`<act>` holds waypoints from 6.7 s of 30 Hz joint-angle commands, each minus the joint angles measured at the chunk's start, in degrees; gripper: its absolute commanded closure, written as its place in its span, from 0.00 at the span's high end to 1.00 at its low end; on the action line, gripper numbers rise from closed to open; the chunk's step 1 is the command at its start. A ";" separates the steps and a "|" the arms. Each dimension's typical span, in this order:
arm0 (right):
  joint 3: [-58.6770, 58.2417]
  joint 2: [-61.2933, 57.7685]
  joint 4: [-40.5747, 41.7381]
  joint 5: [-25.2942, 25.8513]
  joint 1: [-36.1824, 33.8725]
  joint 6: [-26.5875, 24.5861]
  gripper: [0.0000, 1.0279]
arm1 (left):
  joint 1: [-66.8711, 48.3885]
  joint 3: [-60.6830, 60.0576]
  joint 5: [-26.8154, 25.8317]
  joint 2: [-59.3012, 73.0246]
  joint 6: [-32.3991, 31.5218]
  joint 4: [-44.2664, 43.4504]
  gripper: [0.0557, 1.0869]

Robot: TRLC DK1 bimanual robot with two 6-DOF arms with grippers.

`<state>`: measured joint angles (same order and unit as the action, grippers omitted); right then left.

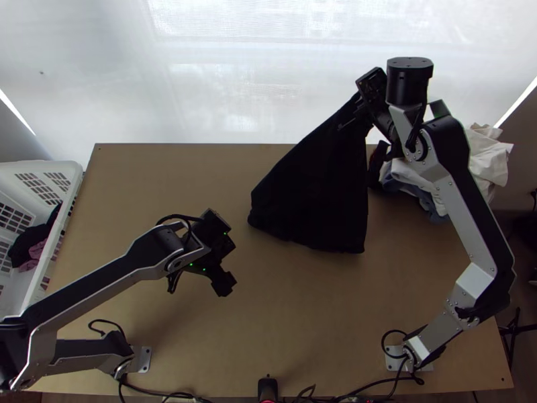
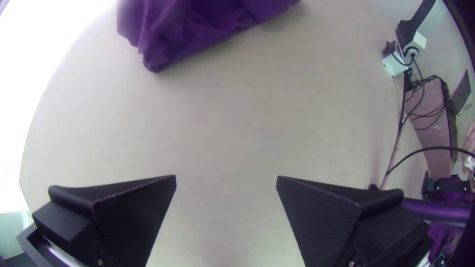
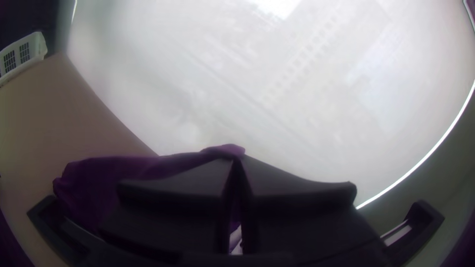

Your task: Fold the t-shirt

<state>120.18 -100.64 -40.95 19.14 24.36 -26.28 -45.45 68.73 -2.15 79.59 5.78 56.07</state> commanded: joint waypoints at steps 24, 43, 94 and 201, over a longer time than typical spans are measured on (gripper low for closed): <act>-7.33 -1.31 1.05 1.17 1.30 0.62 0.03 | -6.14 35.51 1.10 42.22 2.74 -23.64 0.96; -8.03 -1.05 0.78 1.25 0.87 1.15 0.03 | -8.86 51.51 1.71 57.43 4.77 -16.35 0.73; 9.63 14.16 -16.09 -0.15 0.95 8.88 0.03 | 37.54 56.78 2.24 -3.30 -0.60 -4.57 0.04; -7.68 -21.18 -8.62 -24.94 38.92 10.37 0.95 | 45.72 3.52 -0.31 11.81 12.06 -37.62 0.04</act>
<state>107.24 -116.09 -49.45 -5.30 60.03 -17.54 -0.12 71.70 -2.52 90.39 18.00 18.76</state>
